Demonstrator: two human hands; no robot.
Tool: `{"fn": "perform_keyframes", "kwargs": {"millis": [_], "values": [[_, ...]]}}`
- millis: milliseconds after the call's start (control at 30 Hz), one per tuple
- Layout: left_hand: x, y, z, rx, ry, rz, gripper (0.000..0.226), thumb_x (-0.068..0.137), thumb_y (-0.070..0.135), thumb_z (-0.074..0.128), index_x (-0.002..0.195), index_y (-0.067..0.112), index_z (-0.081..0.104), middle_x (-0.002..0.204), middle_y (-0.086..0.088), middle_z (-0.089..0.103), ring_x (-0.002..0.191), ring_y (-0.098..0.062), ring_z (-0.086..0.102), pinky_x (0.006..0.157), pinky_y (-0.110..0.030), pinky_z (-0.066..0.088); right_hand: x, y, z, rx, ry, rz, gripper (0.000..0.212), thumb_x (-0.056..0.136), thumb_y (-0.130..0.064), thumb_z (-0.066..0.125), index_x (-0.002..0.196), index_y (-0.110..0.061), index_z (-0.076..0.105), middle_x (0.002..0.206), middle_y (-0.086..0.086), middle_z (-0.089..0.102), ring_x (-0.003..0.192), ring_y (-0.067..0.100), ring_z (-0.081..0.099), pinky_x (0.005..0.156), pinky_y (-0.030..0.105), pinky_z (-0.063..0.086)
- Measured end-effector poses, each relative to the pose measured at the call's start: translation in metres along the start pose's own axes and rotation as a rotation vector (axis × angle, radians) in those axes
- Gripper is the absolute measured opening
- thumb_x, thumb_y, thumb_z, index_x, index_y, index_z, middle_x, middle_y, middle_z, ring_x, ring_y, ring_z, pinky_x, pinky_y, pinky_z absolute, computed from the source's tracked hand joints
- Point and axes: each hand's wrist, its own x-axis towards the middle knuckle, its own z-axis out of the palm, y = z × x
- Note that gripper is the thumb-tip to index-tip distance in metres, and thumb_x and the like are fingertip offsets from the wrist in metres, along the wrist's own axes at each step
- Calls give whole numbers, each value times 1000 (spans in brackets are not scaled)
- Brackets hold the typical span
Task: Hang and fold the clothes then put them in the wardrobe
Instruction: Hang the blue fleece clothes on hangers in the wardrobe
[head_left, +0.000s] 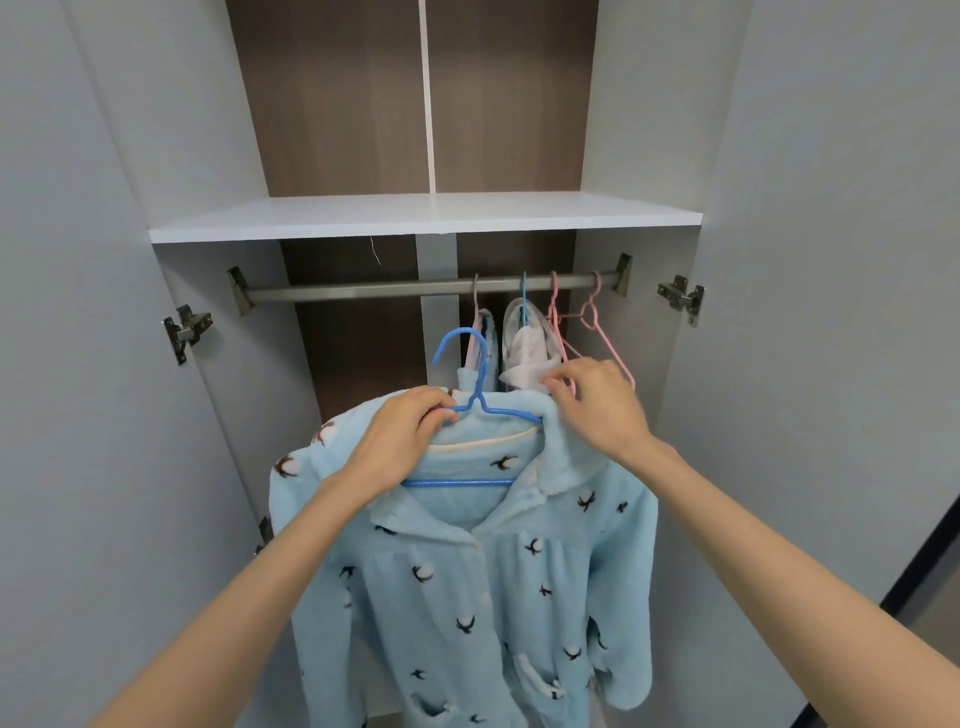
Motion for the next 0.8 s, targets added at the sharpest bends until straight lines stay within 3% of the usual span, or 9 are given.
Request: {"fn": "perform_keyframes", "kwargs": {"millis": [67, 133, 233, 300, 367, 500, 600, 700, 800], "values": [[2, 4, 1, 0, -8, 4, 16, 93, 9, 53, 86, 9, 67, 76, 8, 55, 72, -6, 50, 66, -14, 36, -3, -12, 0, 315, -290, -25, 33, 95, -47, 49, 117, -29, 66, 109, -19, 62, 99, -3, 54, 84, 17, 40], [3, 7, 2, 4, -6, 14, 16, 93, 9, 53, 87, 10, 67, 78, 6, 56, 73, -6, 51, 68, -16, 37, -7, -13, 1, 262, -461, -92, 44, 89, -54, 54, 127, -31, 58, 117, -26, 54, 105, -10, 47, 87, 9, 33], [2, 10, 4, 8, 9, 28, 16, 94, 11, 52, 88, 9, 67, 82, 2, 58, 75, -10, 52, 69, -18, 38, -6, 1, 3, 90, -386, -153, 35, 90, -37, 62, 122, -24, 63, 117, -10, 64, 107, 6, 55, 90, 20, 41], [1, 11, 4, 3, 14, 35, 16, 94, 12, 52, 89, 10, 67, 82, 4, 57, 76, -7, 52, 69, -13, 37, -5, 6, 1, 47, -373, -75, 27, 88, -36, 63, 110, -21, 67, 104, 1, 68, 100, 19, 59, 89, 34, 47], [1, 11, 6, 8, 23, 35, 16, 94, 14, 52, 92, 11, 68, 86, 4, 59, 78, -6, 53, 71, -13, 38, -6, 6, -1, -39, -367, -28, 26, 85, -35, 65, 107, -21, 65, 105, 3, 66, 102, 23, 58, 87, 40, 48], [2, 11, 7, 28, 21, 58, 16, 94, 16, 54, 92, 11, 69, 89, 3, 62, 83, -10, 55, 73, -14, 38, -9, -7, 0, -255, -258, -201, 40, 85, -29, 63, 123, -28, 52, 123, -4, 53, 117, 18, 44, 79, 29, 41], [1, 11, 8, 27, -30, 102, 15, 93, 17, 55, 93, 13, 70, 87, 7, 61, 82, -6, 53, 74, -8, 36, -7, -21, 1, -77, -370, -191, 53, 83, -42, 66, 131, -28, 48, 127, -8, 52, 111, 11, 46, 81, 29, 41], [-4, 8, 11, 49, -37, 113, 15, 94, 19, 55, 94, 18, 69, 88, 10, 61, 83, -4, 50, 75, -9, 36, -1, -20, -6, 298, -695, 24, 48, 88, -24, 62, 134, -21, 50, 129, -11, 53, 114, 4, 47, 87, 14, 39], [-9, 3, 11, 62, -38, 109, 15, 95, 21, 54, 95, 20, 69, 88, 13, 60, 81, 0, 47, 75, -9, 35, 0, -9, -8, 534, -672, 209, 32, 92, -11, 49, 119, -15, 65, 124, -1, 63, 112, 9, 56, 93, 17, 45]]}}
